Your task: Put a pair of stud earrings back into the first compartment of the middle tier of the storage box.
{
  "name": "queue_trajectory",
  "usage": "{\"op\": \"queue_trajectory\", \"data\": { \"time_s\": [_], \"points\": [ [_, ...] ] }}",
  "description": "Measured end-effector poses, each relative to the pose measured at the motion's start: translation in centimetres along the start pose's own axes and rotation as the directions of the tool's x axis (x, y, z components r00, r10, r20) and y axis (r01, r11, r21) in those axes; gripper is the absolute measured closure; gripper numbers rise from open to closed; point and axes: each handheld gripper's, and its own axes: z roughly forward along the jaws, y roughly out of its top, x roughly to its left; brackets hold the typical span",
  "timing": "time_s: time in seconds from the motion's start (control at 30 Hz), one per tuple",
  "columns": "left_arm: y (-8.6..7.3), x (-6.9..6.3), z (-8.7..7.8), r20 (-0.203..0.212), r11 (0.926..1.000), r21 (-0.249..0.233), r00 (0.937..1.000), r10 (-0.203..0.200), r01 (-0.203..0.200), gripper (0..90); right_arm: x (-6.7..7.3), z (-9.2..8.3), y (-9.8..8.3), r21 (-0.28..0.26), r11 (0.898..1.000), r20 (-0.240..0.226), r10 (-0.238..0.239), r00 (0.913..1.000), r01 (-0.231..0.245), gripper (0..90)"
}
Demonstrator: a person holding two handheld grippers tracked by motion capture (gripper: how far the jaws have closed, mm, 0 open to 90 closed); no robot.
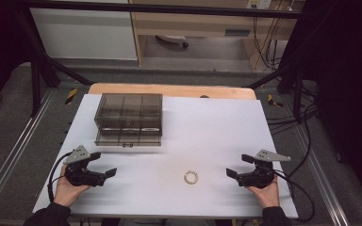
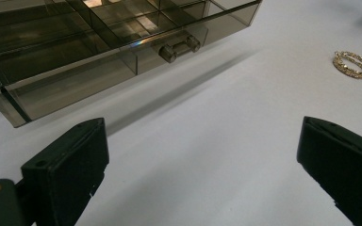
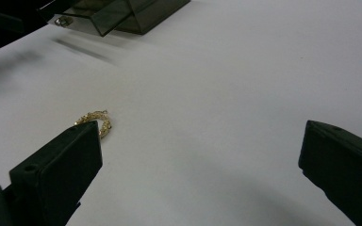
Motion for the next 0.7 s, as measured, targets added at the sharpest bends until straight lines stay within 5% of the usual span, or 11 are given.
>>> {"op": "queue_trajectory", "data": {
  "time_s": [0.4,0.7],
  "points": [
    [0.5,-0.5,0.1,0.000,1.0000,-0.001,1.0000,0.009,-0.009,2.6,0.0,-0.1,0.0,0.004,1.000,0.005,-0.005,1.0000,0.005,0.6],
    [1.3,-2.4,1.2,0.025,0.9995,0.014,0.9993,0.029,-0.029,3.3,0.0,0.0,0.0,0.008,1.000,0.010,-0.006,0.9999,0.006,0.6]
  ]
}}
